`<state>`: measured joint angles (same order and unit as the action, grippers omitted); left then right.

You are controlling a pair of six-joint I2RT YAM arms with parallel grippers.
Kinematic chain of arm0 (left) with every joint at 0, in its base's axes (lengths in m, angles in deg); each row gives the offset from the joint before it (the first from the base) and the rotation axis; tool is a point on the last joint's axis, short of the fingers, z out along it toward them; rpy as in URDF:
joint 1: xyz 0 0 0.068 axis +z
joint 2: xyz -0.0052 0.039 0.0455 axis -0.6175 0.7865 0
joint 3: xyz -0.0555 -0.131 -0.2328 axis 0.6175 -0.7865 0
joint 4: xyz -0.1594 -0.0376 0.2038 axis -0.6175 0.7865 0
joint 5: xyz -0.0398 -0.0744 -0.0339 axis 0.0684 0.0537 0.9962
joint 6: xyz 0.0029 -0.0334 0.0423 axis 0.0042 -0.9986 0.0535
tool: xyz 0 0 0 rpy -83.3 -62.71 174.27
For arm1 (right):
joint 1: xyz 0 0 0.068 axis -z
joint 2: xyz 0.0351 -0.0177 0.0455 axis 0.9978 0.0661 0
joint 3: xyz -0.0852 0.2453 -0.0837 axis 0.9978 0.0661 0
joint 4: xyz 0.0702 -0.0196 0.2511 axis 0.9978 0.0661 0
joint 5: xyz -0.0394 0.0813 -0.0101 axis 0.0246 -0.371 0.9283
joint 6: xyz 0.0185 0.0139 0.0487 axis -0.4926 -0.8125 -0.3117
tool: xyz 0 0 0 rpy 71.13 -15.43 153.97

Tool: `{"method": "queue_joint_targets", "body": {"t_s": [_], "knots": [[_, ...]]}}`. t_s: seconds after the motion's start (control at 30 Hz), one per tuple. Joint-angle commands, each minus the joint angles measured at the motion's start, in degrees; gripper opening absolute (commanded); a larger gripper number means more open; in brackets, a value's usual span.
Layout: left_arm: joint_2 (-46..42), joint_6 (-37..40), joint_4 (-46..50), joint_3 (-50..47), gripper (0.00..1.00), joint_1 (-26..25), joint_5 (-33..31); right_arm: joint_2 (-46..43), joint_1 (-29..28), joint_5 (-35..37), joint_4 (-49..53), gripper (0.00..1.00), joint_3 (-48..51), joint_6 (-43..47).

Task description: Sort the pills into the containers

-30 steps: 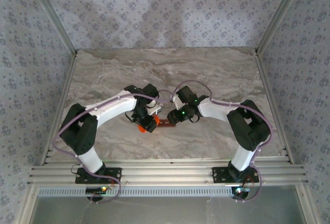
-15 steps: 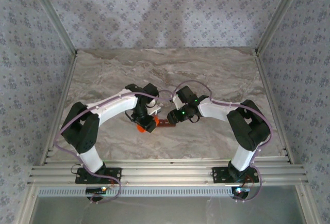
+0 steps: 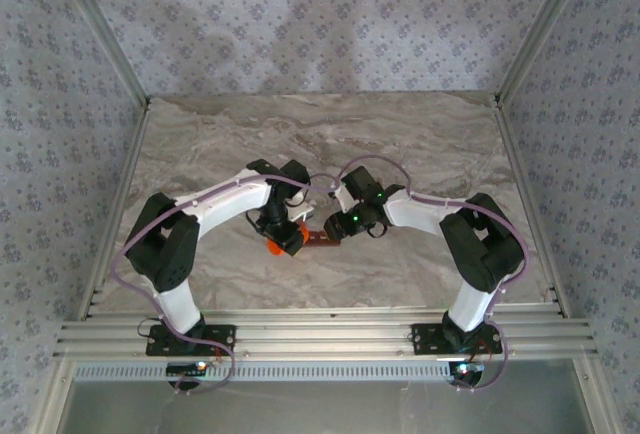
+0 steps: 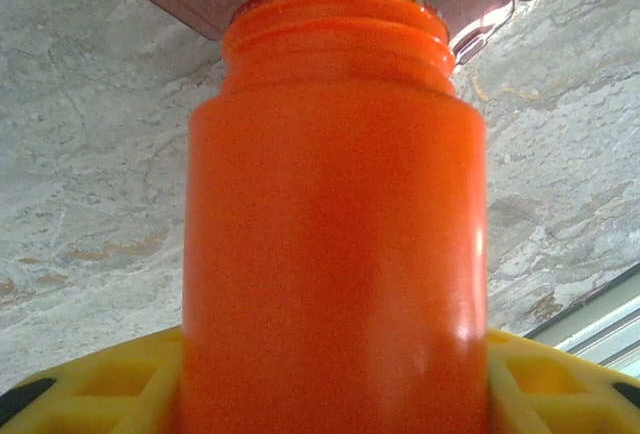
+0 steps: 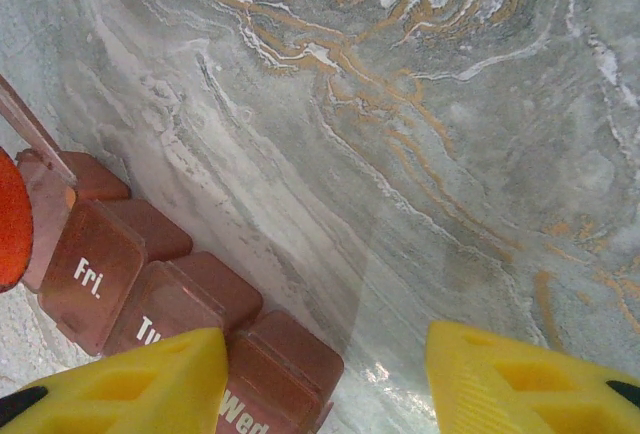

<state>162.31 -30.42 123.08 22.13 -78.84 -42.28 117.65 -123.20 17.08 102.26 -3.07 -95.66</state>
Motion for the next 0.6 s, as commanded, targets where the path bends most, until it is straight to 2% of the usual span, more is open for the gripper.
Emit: {"method": "queue_joint_targets", "body": {"t_s": [0.0, 0.2, 0.57], "knots": [[-0.21, 0.85, 1.44, 0.43, 0.0, 0.38, 0.58, 2.34, 0.26, 1.47, 2.13, 0.57, -0.03, -0.59], [-3.07, -0.08, -2.39, -2.87, 0.0, 0.45, 0.78, 2.48, 0.31, 1.46, 2.18, 0.57, -0.04, -0.55], [-14.04, -1.18, -15.9, -12.63, 0.0, 0.41, 4.08, 2.56, 0.34, 1.42, 2.17, 0.57, -0.02, -0.68]]}}
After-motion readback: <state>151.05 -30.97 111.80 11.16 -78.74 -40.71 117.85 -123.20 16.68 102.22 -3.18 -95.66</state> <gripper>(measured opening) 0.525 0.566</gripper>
